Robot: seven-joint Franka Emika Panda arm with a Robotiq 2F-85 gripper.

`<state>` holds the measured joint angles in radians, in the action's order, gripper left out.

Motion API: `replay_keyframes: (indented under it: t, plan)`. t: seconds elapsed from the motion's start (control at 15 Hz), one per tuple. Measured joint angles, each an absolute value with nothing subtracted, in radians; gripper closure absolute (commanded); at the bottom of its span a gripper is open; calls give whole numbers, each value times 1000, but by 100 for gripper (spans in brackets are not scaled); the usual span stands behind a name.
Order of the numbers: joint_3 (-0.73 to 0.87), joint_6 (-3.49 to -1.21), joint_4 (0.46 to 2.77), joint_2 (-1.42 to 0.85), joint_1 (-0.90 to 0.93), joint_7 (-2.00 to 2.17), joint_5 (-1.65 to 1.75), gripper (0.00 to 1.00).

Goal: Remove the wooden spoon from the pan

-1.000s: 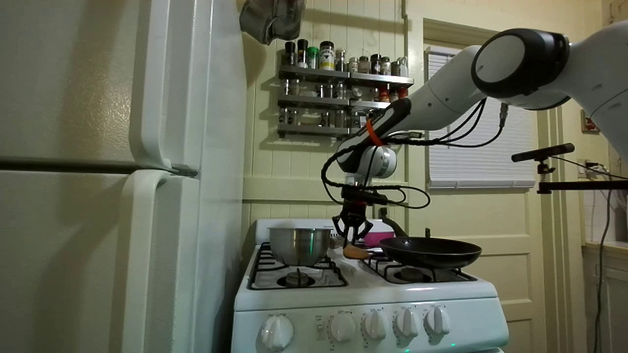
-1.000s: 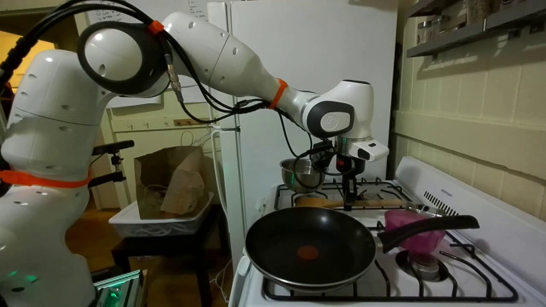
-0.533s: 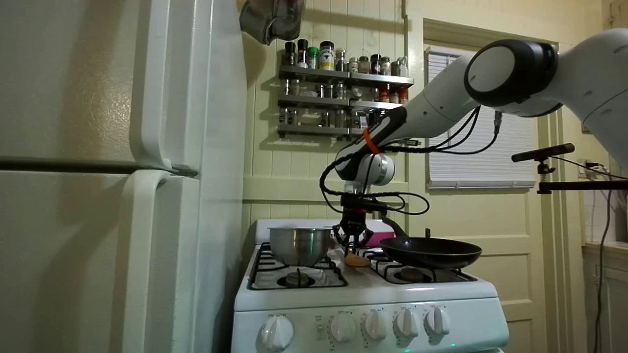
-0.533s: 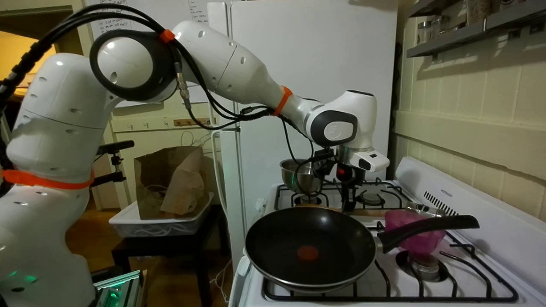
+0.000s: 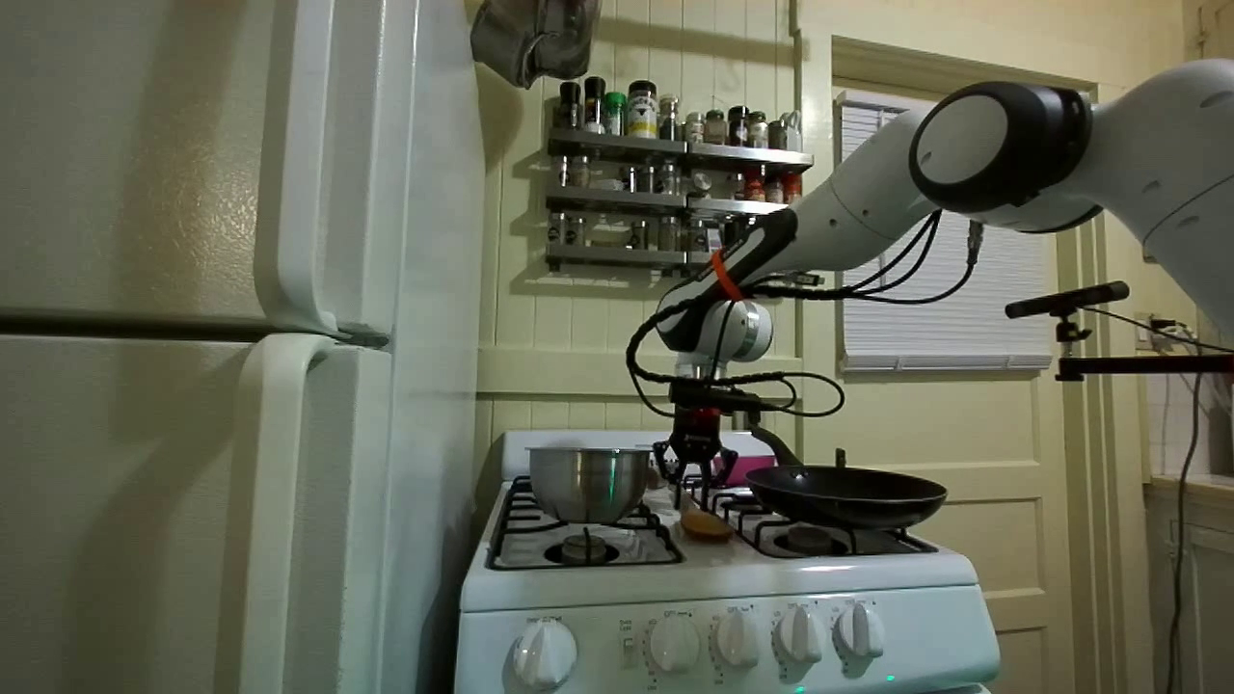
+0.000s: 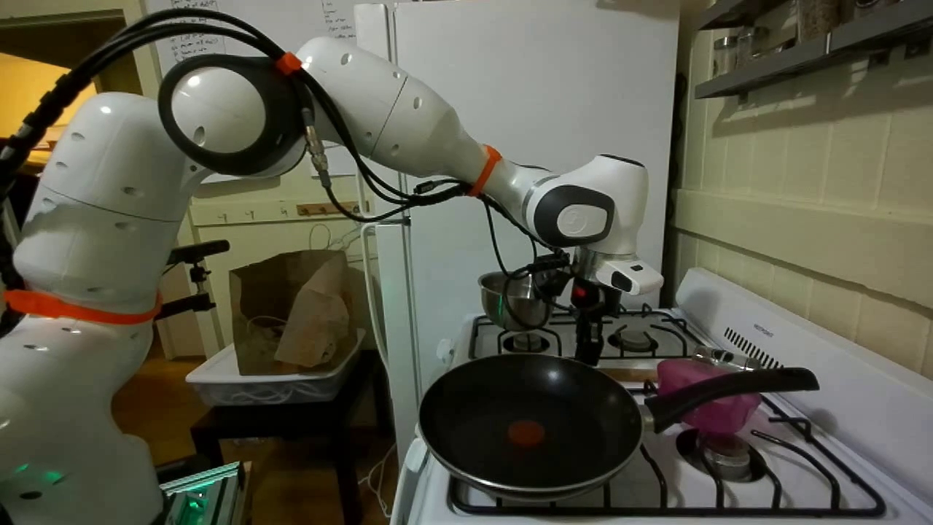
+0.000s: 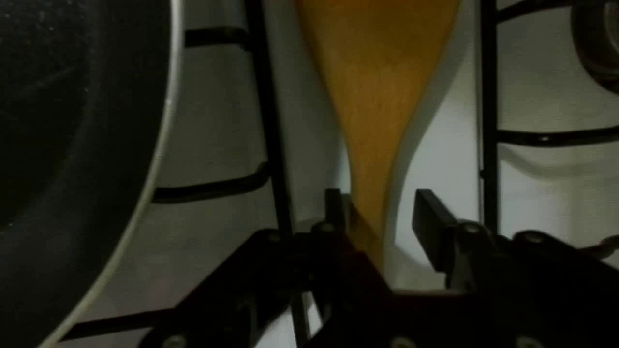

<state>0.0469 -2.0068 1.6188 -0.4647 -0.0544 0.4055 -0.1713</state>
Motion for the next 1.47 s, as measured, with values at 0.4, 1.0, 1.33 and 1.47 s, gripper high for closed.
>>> replay_keyframes:
  t: [0.4,1.0,1.33,1.47]
  plan:
    - [60,-1997,1571,-411,-52,416,-166,0]
    - [101,-1814,1640,-128,5,741,151,0]
    - [53,-1620,1726,47,20,729,228,0]
    - [50,-1619,1750,74,20,718,228,0]
